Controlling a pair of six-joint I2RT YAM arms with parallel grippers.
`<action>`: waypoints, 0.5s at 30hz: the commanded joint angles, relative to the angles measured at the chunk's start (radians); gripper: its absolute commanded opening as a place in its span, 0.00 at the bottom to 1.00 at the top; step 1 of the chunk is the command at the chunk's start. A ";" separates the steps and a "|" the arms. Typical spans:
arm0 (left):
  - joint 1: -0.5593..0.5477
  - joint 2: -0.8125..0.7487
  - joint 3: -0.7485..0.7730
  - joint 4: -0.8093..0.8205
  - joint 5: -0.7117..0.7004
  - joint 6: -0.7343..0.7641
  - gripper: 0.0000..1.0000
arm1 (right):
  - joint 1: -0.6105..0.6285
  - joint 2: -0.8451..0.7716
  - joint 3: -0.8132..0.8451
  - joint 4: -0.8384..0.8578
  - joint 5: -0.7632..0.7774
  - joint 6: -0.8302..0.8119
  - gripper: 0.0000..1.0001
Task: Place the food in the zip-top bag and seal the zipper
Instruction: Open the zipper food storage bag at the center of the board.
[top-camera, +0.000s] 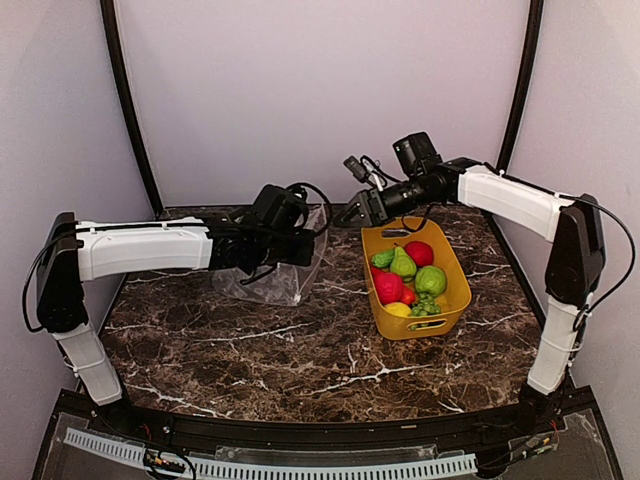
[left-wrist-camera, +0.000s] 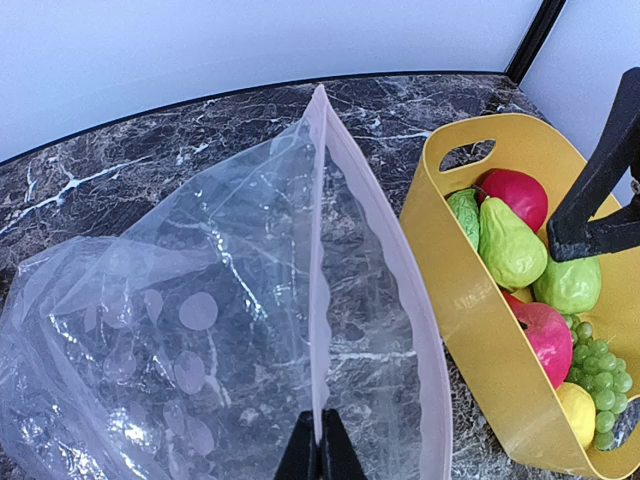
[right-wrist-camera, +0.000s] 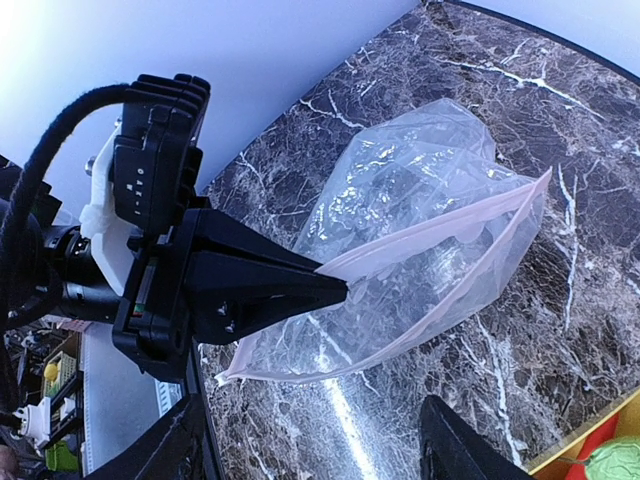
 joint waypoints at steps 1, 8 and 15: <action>0.002 -0.046 -0.020 0.041 0.009 -0.002 0.01 | 0.013 0.008 0.043 0.021 0.061 0.049 0.69; 0.002 -0.077 -0.046 0.088 0.023 -0.022 0.01 | 0.019 0.135 0.121 0.008 0.066 0.115 0.66; 0.001 -0.094 -0.055 0.116 0.042 -0.023 0.01 | 0.039 0.238 0.215 -0.021 0.081 0.112 0.63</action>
